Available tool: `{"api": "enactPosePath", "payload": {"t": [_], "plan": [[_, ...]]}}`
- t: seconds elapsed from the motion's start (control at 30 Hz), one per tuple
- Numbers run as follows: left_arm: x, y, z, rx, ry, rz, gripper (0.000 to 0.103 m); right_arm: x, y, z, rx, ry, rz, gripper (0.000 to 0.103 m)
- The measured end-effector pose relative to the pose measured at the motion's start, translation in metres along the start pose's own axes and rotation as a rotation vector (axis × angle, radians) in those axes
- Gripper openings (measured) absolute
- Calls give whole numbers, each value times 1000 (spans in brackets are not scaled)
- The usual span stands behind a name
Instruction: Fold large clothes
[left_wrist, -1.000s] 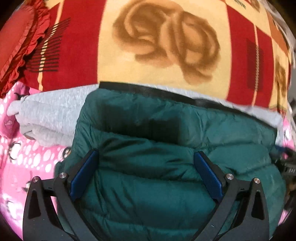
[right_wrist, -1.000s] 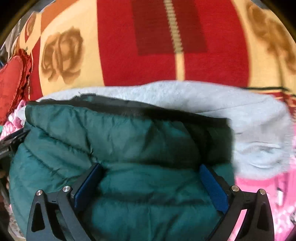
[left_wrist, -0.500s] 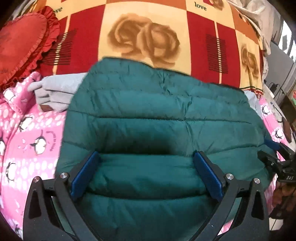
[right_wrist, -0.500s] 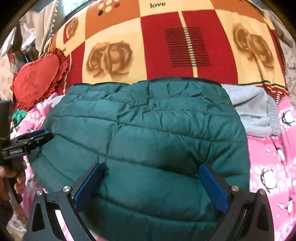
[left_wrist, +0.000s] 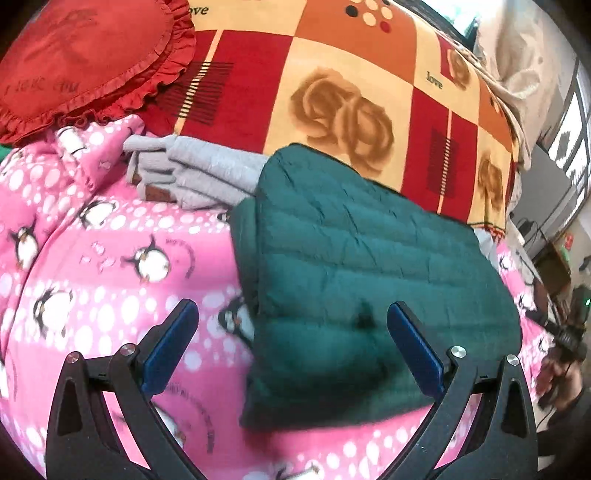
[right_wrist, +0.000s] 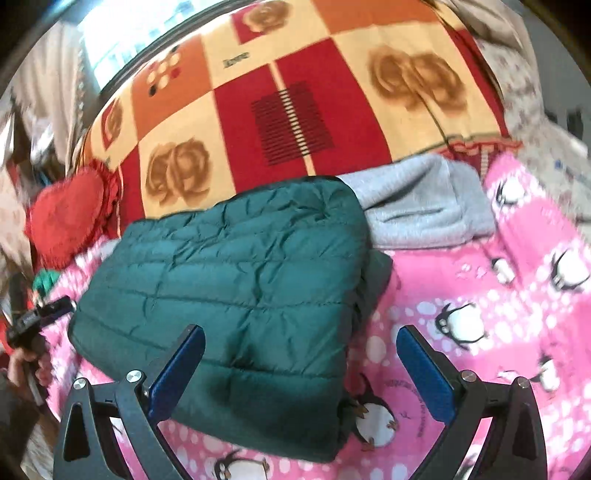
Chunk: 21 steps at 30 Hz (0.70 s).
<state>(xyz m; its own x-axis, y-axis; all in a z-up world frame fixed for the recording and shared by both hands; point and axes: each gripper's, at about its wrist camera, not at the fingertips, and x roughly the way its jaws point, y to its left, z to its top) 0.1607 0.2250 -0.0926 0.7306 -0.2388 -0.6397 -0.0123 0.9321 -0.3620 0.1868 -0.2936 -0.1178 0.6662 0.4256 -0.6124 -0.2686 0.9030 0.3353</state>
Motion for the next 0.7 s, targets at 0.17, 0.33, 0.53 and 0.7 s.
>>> {"api": "enactPosePath", "payload": {"t": [0.17,0.33,0.53,0.7], "plan": [[31,0,37,2,74,-13,102,25,-15,10,87,15,13,103],[75,19,49,-49,206,-44,102,48,-13,15,53,79,92,103],[99,43,44,-91,277,-175,103,58,-38,7,68,67,46,103],[109,41,48,-3,299,-202,103,66,-59,1,124,67,113,103]]}}
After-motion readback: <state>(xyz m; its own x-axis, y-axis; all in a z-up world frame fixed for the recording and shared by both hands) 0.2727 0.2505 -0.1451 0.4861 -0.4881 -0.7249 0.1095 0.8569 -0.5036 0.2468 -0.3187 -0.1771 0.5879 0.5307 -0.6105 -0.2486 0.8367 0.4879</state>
